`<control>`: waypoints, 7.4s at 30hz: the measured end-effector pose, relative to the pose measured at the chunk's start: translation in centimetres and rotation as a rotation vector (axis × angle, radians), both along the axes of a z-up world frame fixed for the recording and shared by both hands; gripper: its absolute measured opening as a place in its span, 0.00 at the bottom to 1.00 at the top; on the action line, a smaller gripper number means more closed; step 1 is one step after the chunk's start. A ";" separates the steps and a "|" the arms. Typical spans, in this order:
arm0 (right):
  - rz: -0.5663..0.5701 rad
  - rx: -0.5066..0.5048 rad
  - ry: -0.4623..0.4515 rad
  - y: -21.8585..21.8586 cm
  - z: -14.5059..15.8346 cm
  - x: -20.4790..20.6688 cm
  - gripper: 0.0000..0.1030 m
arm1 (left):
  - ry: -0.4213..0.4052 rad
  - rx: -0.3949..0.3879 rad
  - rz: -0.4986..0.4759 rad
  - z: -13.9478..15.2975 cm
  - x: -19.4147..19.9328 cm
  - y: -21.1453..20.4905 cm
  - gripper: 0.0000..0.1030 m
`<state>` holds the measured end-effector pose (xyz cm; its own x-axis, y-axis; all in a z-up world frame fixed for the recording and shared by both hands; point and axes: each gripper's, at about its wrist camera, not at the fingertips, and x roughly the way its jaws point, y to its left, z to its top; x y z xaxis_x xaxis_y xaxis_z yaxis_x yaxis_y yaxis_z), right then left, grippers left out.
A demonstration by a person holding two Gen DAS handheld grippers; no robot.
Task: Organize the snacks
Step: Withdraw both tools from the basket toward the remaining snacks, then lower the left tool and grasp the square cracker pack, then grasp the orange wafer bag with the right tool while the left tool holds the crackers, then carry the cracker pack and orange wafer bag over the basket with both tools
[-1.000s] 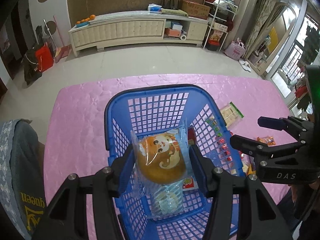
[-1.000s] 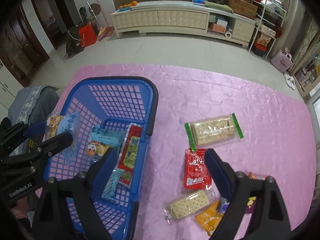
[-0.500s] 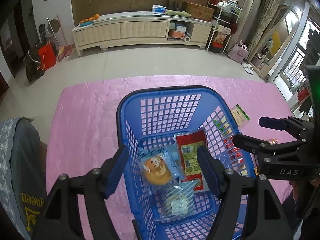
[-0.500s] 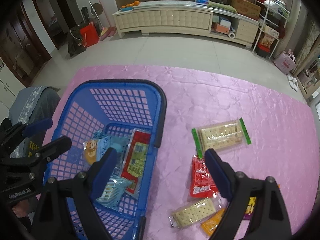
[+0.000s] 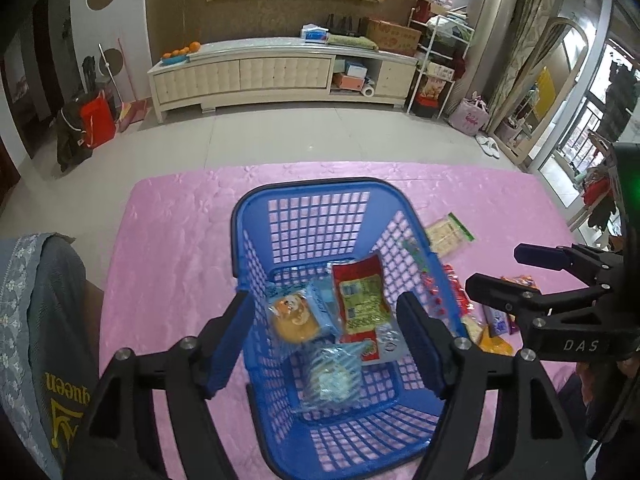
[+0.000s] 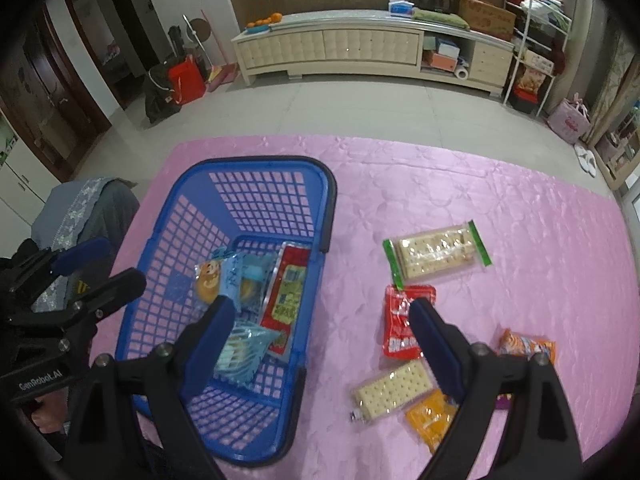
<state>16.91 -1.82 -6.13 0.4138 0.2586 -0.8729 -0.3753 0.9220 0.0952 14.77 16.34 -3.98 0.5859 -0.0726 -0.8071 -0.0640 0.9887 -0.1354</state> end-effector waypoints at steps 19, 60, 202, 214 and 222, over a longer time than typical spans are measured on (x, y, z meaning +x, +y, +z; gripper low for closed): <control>-0.097 0.015 -0.033 -11.4 2.6 -4.7 0.89 | -0.095 0.046 -0.152 3.2 -3.0 -10.3 0.77; -0.081 -0.084 -0.003 -22.2 -10.0 -7.5 0.89 | 0.033 0.298 -0.492 -10.8 -1.2 -24.5 0.77; 0.440 -0.049 -0.217 2.0 1.7 -8.3 0.17 | -0.144 0.133 0.001 0.9 -7.7 -3.8 0.40; 0.371 -0.138 -0.134 6.0 -2.0 -7.9 0.17 | -0.120 0.093 0.027 -1.3 -8.0 -1.4 0.40; 0.337 -0.192 -0.129 6.9 -3.2 -7.6 0.17 | -0.107 0.077 0.042 -1.8 -8.6 -0.5 0.40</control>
